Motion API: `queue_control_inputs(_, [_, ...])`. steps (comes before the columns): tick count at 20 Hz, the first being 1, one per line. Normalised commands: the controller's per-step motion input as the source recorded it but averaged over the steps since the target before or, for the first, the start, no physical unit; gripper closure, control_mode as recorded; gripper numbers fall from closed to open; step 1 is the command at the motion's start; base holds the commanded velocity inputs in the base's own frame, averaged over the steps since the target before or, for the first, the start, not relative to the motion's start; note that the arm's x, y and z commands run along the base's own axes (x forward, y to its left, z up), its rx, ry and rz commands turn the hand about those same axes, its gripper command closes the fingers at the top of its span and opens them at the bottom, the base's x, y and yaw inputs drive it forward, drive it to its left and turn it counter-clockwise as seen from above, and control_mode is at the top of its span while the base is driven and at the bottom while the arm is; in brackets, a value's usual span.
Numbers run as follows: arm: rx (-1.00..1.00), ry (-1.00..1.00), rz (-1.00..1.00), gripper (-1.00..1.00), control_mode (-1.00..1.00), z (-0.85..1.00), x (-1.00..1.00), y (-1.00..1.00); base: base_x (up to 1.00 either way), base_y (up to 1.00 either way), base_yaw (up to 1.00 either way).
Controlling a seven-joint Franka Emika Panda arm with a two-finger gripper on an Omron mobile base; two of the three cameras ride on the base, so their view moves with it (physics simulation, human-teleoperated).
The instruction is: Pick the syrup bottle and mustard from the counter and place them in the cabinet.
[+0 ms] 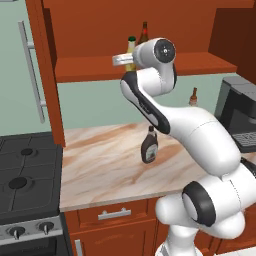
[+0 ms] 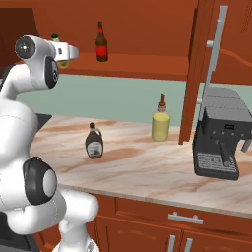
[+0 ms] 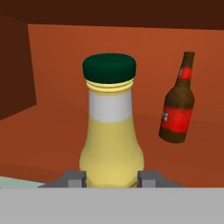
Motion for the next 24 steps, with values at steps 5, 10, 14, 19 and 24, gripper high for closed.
queue_control_inputs(5, [0.0,0.0,-0.02,1.0,-1.0,0.0,0.37,0.0,0.0,0.0,0.0])
queue_control_inputs(10, [0.0,0.02,-0.02,1.0,-1.0,-0.07,0.36,0.0,0.0,0.0,0.0])
queue_control_inputs(14, [-0.01,0.05,0.0,1.0,-1.0,-0.29,0.28,0.0,0.0,0.0,0.0])
queue_control_inputs(19, [0.0,0.04,0.0,1.0,-1.0,-0.2,0.3,0.0,0.0,0.0,0.0])
queue_control_inputs(24, [0.0,0.01,0.0,1.0,-1.0,-0.07,0.36,0.0,0.0,0.0,0.0])
